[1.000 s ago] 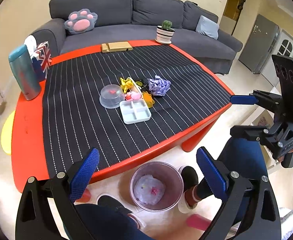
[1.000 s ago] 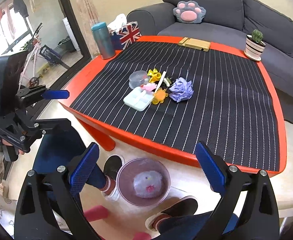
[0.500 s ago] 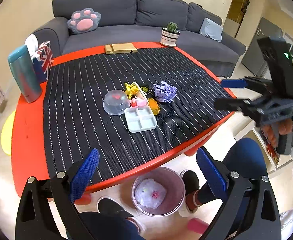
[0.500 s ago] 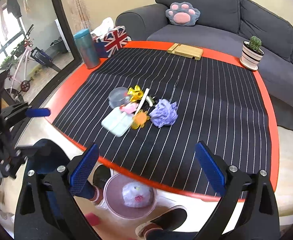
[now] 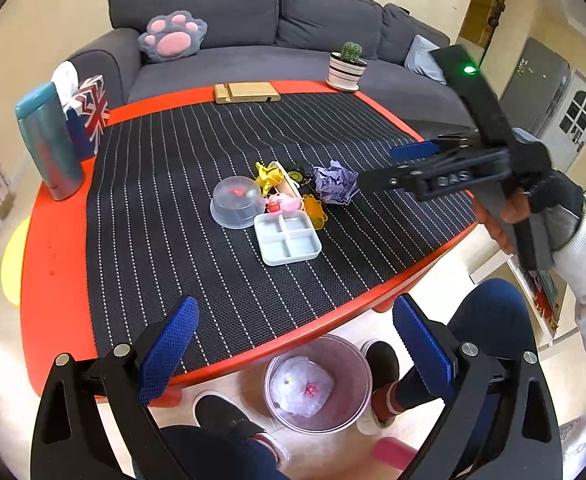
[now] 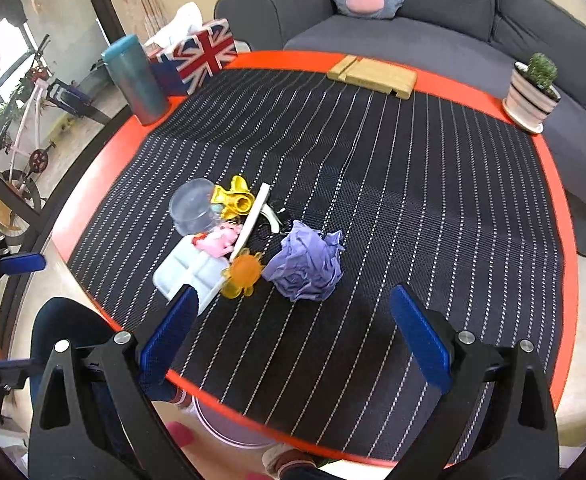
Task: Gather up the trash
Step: 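Close the right tool on the purple crumpled paper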
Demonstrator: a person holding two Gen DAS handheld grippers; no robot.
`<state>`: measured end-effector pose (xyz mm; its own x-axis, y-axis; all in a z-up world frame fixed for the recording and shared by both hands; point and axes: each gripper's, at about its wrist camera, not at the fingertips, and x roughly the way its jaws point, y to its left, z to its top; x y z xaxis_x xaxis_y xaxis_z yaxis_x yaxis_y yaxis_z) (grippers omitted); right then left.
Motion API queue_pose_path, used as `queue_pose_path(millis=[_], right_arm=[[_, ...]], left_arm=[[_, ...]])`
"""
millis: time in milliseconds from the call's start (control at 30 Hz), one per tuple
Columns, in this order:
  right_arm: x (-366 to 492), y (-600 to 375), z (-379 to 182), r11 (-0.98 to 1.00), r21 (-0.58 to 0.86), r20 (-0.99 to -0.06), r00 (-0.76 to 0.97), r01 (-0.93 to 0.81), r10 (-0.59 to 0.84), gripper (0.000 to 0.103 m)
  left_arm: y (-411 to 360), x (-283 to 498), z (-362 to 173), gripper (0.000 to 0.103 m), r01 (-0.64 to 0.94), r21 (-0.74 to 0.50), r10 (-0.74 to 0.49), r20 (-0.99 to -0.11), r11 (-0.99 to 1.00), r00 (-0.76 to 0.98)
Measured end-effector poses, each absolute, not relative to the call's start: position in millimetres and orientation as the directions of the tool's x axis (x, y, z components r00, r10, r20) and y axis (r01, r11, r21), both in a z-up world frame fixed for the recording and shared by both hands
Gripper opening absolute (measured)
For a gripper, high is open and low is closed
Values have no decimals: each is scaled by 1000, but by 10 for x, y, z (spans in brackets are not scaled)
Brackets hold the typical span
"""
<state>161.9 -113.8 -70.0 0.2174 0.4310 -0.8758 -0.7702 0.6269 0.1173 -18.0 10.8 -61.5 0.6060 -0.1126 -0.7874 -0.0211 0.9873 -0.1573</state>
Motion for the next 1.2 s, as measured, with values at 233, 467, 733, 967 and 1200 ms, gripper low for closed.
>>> queue_pose_path(millis=[233, 467, 733, 967, 1200], right_arm=[[1764, -956, -893, 616, 139, -898, 163, -775, 408, 91], [1895, -889, -1046, 632, 170, -904, 135, -756, 405, 70], [1913, -927, -1079, 637, 179, -903, 133, -749, 409, 39], [1898, -973, -1015, 639, 184, -893, 145, -747, 427, 28], [1888, -1033, -941, 636, 204, -880, 146, -744, 453, 21]], left_arm=[[144, -181, -640, 94, -33, -162, -109, -790, 986, 603], [180, -176, -669, 94, -42, -166, -108, -794, 985, 599], [177, -165, -686, 94, -39, -167, -111, -794, 985, 598], [128, -95, -685, 94, -26, -163, -115, -794, 986, 597], [81, -5, -692, 94, -18, -163, -121, -795, 986, 594]])
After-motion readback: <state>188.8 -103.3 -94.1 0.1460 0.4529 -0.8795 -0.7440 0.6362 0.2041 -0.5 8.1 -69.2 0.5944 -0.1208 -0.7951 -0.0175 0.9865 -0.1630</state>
